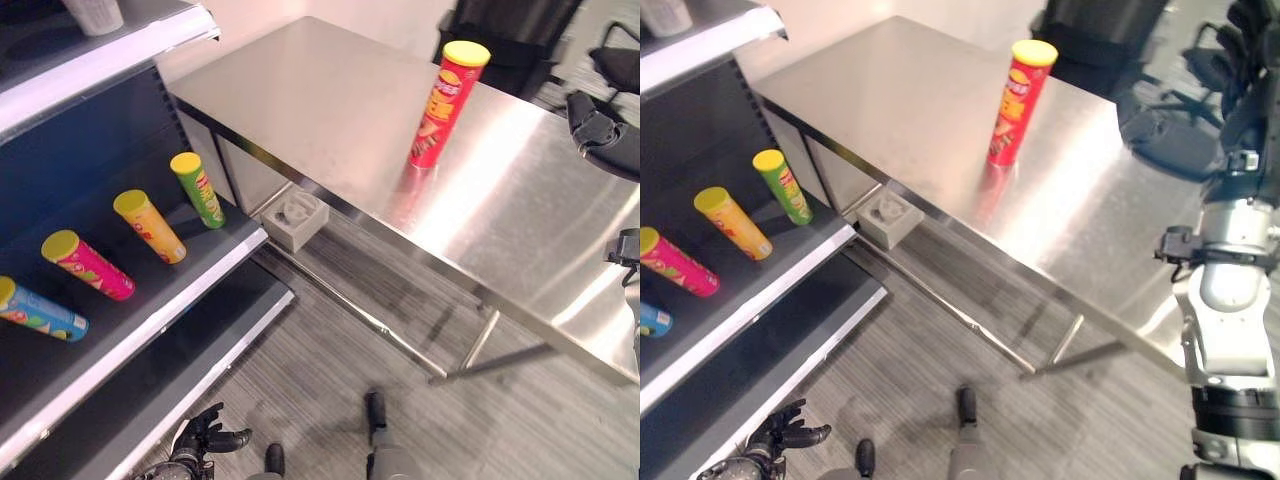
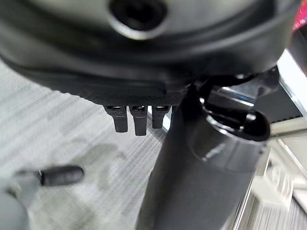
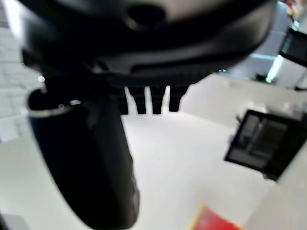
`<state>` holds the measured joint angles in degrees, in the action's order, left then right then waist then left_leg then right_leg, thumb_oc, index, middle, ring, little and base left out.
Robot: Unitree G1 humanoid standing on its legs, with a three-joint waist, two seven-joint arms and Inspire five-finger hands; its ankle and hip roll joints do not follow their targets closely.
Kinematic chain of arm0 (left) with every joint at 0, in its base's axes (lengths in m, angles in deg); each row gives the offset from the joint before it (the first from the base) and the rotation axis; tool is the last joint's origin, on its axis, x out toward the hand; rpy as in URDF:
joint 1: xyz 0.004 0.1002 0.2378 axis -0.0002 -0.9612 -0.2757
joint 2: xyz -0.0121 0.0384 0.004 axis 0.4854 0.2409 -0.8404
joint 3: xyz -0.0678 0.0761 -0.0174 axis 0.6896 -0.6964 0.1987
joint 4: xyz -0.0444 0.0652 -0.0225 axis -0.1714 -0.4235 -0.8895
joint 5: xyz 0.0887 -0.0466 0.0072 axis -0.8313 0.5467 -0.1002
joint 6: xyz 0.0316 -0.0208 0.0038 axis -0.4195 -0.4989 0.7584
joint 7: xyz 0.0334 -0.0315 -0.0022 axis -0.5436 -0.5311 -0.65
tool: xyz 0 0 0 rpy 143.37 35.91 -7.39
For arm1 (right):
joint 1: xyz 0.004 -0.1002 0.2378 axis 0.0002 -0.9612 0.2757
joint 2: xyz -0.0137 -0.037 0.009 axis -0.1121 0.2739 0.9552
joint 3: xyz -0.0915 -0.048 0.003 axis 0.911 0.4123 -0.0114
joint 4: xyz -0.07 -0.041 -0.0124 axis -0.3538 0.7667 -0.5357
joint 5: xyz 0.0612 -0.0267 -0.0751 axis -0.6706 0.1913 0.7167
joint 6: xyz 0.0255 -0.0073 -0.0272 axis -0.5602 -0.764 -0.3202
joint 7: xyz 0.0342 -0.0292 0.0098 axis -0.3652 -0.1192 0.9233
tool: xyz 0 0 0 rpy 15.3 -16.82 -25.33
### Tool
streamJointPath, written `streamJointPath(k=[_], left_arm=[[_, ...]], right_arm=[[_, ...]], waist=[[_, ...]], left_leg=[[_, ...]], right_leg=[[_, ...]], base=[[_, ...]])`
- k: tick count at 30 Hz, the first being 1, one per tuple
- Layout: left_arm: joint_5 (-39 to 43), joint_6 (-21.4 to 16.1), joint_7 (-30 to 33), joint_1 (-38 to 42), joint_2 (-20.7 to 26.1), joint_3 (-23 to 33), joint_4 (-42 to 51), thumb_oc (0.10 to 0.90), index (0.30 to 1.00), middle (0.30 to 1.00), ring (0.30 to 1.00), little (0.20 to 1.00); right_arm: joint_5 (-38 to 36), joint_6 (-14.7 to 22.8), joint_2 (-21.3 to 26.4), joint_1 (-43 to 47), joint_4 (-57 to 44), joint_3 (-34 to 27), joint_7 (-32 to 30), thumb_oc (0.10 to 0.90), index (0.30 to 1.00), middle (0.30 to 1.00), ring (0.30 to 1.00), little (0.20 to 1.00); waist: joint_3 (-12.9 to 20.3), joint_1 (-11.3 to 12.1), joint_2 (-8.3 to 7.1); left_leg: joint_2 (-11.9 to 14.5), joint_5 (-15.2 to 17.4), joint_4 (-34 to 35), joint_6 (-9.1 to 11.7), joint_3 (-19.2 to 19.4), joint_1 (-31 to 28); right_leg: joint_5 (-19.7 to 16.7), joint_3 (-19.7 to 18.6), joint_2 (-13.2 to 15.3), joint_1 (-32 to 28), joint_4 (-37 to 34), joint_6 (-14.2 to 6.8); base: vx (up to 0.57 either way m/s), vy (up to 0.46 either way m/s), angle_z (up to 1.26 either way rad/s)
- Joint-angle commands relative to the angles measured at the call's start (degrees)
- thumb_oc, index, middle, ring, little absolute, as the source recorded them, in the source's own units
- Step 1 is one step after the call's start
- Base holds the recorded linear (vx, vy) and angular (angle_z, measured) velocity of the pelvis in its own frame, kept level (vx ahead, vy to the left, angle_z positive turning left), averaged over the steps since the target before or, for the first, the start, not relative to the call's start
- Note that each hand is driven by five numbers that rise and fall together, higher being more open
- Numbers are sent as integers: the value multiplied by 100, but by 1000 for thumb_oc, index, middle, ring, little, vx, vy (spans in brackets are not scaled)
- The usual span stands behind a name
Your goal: Put the goods on the table back onto the shelves and tidy them up.
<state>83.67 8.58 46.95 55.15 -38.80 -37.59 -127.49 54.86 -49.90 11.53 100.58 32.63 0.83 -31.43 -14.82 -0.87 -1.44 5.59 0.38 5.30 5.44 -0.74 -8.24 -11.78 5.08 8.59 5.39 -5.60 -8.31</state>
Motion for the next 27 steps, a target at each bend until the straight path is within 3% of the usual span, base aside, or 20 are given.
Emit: streamJointPath(k=[1, 7, 10, 12, 16, 18, 21, 27], left_arm=[[11, -214, -46, -25, 420, -191, 390, 800, 900, 900, 900, 900], [60, -195, -60, -86, 414, -294, 432, 800, 900, 900, 900, 900], [110, -186, -80, -168, 500, -260, 383, 800, 900, 900, 900, 900], [96, -174, -113, -249, 523, -253, 307, 800, 900, 900, 900, 900], [57, -185, -147, -285, 552, -299, 271, 800, 900, 900, 900, 900], [21, -199, -148, -280, 551, -300, 250, 800, 900, 900, 900, 900], [-23, -223, -122, -270, 557, -313, 280, 800, 900, 900, 900, 900], [-41, -235, -104, -217, 627, -366, 257, 800, 900, 900, 900, 900]], right_arm=[[-87, 492, 761, 803, 9, -282, -163, 800, 900, 900, 900, 900], [-469, 447, 1114, 1209, 466, 145, 6, 800, 900, 900, 900, 900], [-1413, 536, 1254, 1613, 777, 601, 452, 800, 900, 900, 900, 900], [-1631, 469, 1362, 1782, 1036, 852, 640, 800, 900, 900, 900, 900], [-1265, 242, 1663, 2078, 1559, 1318, 689, 800, 900, 900, 900, 900], [-664, 72, 1878, 2386, 1771, 1722, 576, 800, 900, 900, 900, 900], [-328, 16, 1959, 2516, 1787, 1816, 475, 800, 900, 900, 900, 900], [-517, -64, 2112, 3058, 2263, 2405, 640, 800, 900, 900, 900, 900]], waist=[[426, 253, -476], [456, 341, -520], [463, 432, -549], [484, 477, -563], [487, 516, -579], [477, 512, -576], [484, 509, -569], [467, 527, -618]], left_leg=[[-363, 547, -123, -250, -118, 254], [-160, 455, -36, -118, -180, 313], [-116, 432, -30, -62, -187, 340], [-122, 454, -30, -56, -192, 306], [-135, 466, -30, -52, -184, 278], [-145, 464, -30, -58, -157, 289], [-147, 463, -30, -70, -166, 316], [-132, 449, -30, -49, -176, 335]], right_leg=[[432, 223, 315, -140, 60, -477], [577, 389, 232, -204, 60, -422], [658, 484, 223, -291, 60, -399], [685, 526, 243, -379, 60, -403], [681, 538, 275, -423, 60, -413], [666, 543, 288, -391, 60, -424], [663, 540, 300, -376, 60, -424], [680, 540, 286, -369, 60, -410]], base=[[74, -175, 17], [31, -59, 6], [44, -24, 12], [51, 2, 16], [7, 11, 14], [-1, 9, -2], [2, 6, -1], [0, 0, 0]])
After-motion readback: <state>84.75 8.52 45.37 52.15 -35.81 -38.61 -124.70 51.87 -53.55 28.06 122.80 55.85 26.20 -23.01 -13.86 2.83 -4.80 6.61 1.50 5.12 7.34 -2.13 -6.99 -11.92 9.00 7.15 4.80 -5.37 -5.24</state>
